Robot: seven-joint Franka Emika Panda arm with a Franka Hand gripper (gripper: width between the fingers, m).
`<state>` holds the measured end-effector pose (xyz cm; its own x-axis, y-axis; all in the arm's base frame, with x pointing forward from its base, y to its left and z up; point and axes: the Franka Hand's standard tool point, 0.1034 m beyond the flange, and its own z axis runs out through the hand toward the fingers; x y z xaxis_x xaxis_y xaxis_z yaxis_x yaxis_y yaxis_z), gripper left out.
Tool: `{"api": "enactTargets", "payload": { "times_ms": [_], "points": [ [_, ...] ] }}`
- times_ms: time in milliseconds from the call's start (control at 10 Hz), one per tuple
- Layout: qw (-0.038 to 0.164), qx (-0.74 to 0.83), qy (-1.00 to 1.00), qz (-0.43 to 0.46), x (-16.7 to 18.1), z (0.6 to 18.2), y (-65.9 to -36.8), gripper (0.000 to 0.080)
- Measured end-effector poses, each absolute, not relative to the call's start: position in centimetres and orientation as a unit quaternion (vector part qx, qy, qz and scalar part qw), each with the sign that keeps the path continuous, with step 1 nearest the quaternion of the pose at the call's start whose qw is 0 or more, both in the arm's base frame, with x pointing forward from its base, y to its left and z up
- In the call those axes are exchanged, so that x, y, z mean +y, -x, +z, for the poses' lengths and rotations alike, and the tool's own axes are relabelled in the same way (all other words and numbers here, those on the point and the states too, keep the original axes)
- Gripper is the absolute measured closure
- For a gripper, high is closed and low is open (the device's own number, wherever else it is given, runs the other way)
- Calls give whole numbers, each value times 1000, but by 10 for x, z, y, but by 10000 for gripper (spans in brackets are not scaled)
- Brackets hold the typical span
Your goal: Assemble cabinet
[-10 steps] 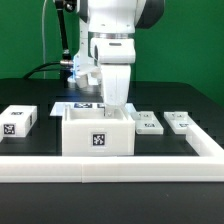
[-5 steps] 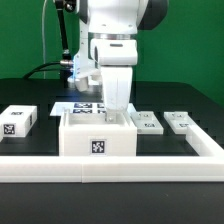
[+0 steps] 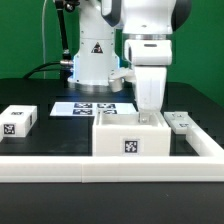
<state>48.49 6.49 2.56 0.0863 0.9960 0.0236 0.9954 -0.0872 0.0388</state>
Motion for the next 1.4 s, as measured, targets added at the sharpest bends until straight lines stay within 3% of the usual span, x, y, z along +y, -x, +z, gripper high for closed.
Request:
{"api": "enactTargets", "payload": {
  "times_ms": [400,1100,1400],
  "points": [
    [5,677,-736,19,65,26,-487,765],
    [7,697,-716,30,117,26,-516,765],
    [9,692,-721,28,120,26,-516,765]
  ]
}}
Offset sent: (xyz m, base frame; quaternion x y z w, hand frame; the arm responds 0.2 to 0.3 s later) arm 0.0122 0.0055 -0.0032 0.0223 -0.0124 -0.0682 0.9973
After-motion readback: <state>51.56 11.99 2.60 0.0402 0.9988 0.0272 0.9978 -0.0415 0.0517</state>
